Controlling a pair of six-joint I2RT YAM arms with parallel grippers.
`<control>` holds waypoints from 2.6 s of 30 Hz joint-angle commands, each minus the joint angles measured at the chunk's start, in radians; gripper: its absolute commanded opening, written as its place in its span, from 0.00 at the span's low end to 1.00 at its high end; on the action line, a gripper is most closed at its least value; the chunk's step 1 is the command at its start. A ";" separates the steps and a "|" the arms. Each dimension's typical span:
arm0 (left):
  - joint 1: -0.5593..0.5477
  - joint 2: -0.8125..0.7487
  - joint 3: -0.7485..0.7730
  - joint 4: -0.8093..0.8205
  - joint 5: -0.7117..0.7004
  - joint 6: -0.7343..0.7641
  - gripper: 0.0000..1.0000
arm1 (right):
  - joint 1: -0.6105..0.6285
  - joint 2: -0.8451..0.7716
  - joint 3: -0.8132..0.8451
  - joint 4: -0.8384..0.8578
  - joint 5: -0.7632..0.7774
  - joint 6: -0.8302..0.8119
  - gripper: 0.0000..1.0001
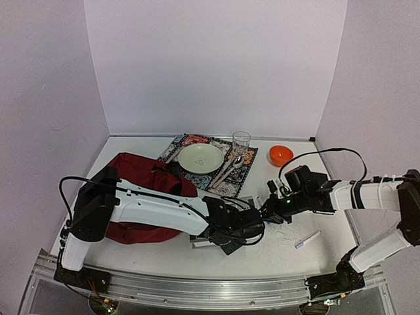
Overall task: Pack the student bag
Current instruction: Pick up the book from the center of the board, then pass from the right arm to the left, then pass from the left arm to the right, then pick up the largest pocket of the bag from the student bag.
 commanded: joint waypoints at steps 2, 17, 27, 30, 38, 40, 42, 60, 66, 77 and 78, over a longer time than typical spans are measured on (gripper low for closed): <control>0.004 -0.037 0.009 0.015 -0.076 -0.015 0.50 | 0.002 -0.030 0.011 0.018 -0.011 0.002 0.20; 0.003 -0.116 -0.062 0.036 -0.080 -0.081 0.39 | -0.001 0.053 0.002 0.056 -0.008 -0.002 0.66; 0.003 -0.173 -0.125 0.097 -0.052 -0.107 0.38 | -0.001 0.196 0.050 0.225 -0.173 0.026 0.76; 0.003 -0.180 -0.138 0.108 -0.042 -0.113 0.38 | -0.002 0.246 0.076 0.270 -0.229 0.028 0.77; 0.003 -0.207 -0.173 0.141 -0.028 -0.126 0.38 | -0.007 0.356 0.083 0.459 -0.342 0.094 0.75; 0.002 -0.215 -0.184 0.149 -0.025 -0.129 0.38 | -0.006 0.376 0.088 0.490 -0.361 0.103 0.73; 0.002 -0.226 -0.194 0.156 -0.022 -0.130 0.38 | -0.008 0.387 0.094 0.509 -0.377 0.108 0.69; 0.030 -0.480 -0.262 0.153 -0.045 -0.224 0.74 | -0.032 0.138 -0.047 0.491 -0.341 0.146 0.37; 0.155 -0.637 -0.353 0.124 -0.032 -0.286 0.80 | -0.036 0.010 -0.037 0.385 -0.270 0.129 0.36; 0.290 -0.675 -0.412 -0.040 -0.078 -0.300 0.94 | -0.038 -0.046 0.013 0.294 -0.223 0.116 0.34; 0.300 -0.668 -0.412 -0.054 -0.077 -0.303 0.94 | -0.038 -0.046 0.014 0.294 -0.223 0.117 0.34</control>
